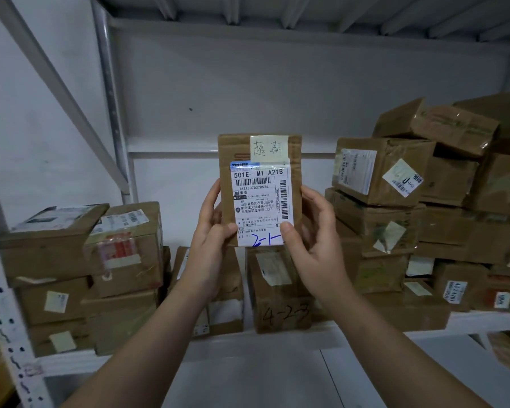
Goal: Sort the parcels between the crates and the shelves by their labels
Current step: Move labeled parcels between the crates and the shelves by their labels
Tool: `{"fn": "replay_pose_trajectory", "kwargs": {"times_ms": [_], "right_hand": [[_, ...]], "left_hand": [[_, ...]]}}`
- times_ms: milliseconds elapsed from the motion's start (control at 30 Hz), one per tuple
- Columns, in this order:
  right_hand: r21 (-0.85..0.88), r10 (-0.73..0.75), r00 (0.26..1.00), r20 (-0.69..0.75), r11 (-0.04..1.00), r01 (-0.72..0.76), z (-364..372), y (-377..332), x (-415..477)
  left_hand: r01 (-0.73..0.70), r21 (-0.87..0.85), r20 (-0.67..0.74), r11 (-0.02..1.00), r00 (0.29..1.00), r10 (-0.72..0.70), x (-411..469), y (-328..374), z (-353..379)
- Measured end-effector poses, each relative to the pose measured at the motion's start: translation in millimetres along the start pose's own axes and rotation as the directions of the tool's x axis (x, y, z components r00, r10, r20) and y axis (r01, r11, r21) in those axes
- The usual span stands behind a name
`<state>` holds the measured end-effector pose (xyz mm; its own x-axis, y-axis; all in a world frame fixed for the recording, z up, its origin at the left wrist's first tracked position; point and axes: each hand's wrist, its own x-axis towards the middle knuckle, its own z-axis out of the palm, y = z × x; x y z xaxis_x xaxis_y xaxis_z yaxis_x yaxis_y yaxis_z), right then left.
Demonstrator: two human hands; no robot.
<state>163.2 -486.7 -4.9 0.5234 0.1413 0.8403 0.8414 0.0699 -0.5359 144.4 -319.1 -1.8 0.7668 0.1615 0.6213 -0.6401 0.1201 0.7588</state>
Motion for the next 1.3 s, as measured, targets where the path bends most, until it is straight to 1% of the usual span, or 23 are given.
{"fn": "replay_pose_trajectory", "kwargs": {"times_ms": [167,267,333,400,467,567,633,733,800,900,1000,1133,1300], "right_hand": [[0.004,0.011,1.000,0.000,1.000,-0.011,10.4,-3.0,-1.6],[0.002,0.009,1.000,-0.011,1.000,-0.009,16.4,-7.8,-4.6],[0.041,0.043,0.997,-0.070,0.998,-0.040,21.6,-11.9,-11.2],[0.085,0.107,0.978,-0.181,0.992,-0.093,28.4,-16.1,-22.3],[0.088,0.145,0.954,-0.264,0.988,-0.126,36.8,-18.6,-35.9],[0.145,0.220,0.928,-0.302,0.972,-0.183,43.5,-19.4,-58.9],[0.118,0.241,0.907,-0.345,0.970,-0.213,40.0,-20.4,-75.3],[0.063,0.281,0.876,-0.393,0.958,-0.280,28.4,-25.1,-102.0],[0.044,0.313,0.855,-0.415,0.945,-0.324,16.4,-30.2,-118.7],[-0.013,0.322,0.838,-0.441,0.931,-0.365,-8.6,-39.1,-142.5],[-0.064,0.344,0.815,-0.466,0.906,-0.419,-39.4,-49.1,-167.0],[-0.111,0.382,0.766,-0.517,0.858,-0.502,-96.5,-67.7,-204.7],[-0.134,0.413,0.703,-0.579,0.802,-0.582,-190.3,-101.9,-257.9]], "left_hand": [[-0.002,-0.009,-0.012,1.000,1.000,0.002,-5.5,4.4,-8.1],[-0.005,0.015,-0.010,1.000,1.000,0.005,-10.1,7.7,-12.1],[-0.022,0.069,-0.007,0.997,1.000,0.022,-18.5,9.3,-12.0],[-0.041,0.143,0.007,0.989,0.999,0.040,-31.9,9.4,-9.7],[-0.047,0.233,0.024,0.971,0.999,0.042,-45.3,4.8,-8.7],[-0.044,0.349,0.044,0.936,0.999,0.030,-65.3,-8.4,-9.1],[-0.042,0.342,0.063,0.939,0.998,0.021,-78.9,-16.4,-7.8],[0.001,0.264,0.124,0.965,0.992,-0.035,-100.4,-22.9,1.6],[0.044,0.225,0.166,0.973,0.983,-0.083,-113.8,-24.9,12.7],[0.111,0.163,0.184,0.980,0.973,-0.141,-134.6,-28.3,33.3],[0.152,0.173,0.189,0.973,0.965,-0.184,-155.0,-36.0,60.5],[0.220,0.170,0.229,0.961,0.939,-0.255,-187.0,-47.4,119.6],[0.291,0.120,0.314,0.949,0.896,-0.314,-235.8,-60.3,216.1]]}}
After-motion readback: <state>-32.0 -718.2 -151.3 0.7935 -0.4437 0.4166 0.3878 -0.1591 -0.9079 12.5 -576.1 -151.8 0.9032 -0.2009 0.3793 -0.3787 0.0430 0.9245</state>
